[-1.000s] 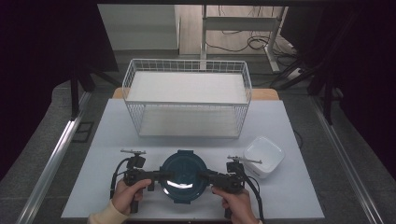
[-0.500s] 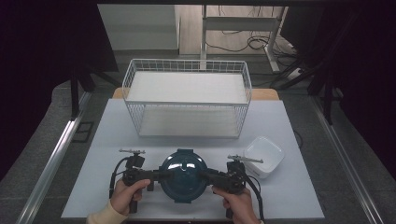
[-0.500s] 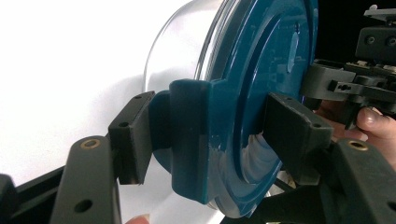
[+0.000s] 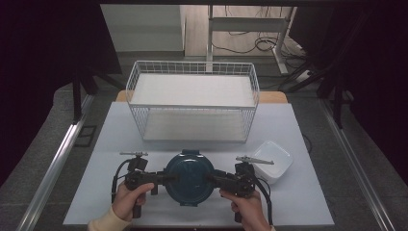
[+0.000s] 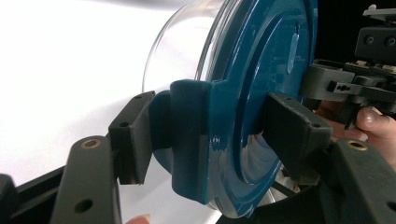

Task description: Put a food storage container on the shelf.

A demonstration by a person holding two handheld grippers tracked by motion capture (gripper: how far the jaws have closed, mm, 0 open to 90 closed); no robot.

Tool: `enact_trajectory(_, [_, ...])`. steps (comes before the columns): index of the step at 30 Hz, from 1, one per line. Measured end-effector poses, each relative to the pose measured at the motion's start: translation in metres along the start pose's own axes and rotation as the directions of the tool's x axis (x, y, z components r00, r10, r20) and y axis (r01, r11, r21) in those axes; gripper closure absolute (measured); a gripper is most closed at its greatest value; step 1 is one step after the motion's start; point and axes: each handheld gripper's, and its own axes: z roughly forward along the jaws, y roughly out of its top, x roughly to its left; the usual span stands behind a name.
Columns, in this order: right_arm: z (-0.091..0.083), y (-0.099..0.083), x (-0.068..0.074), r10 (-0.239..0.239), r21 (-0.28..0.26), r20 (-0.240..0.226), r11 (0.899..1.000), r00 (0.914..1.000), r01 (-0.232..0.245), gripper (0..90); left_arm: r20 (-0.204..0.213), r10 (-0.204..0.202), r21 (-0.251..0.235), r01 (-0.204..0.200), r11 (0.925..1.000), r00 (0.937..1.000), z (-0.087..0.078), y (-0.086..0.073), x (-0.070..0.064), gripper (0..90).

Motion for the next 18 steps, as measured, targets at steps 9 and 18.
enact_trajectory(9, [-0.007,0.019,0.006,-0.021,-0.017,-0.016,1.0,0.9996,0.021,42.9,0.004,0.03,-0.037,-0.029,0.9989,0.9996,-0.01,0.019,-0.013,37.2])
enact_trajectory(18, [-0.018,0.04,0.02,-0.06,-0.042,-0.015,0.997,0.9981,0.06,43.4,0.014,0.058,-0.06,-0.057,0.9966,0.9982,-0.018,0.034,-0.025,37.4])
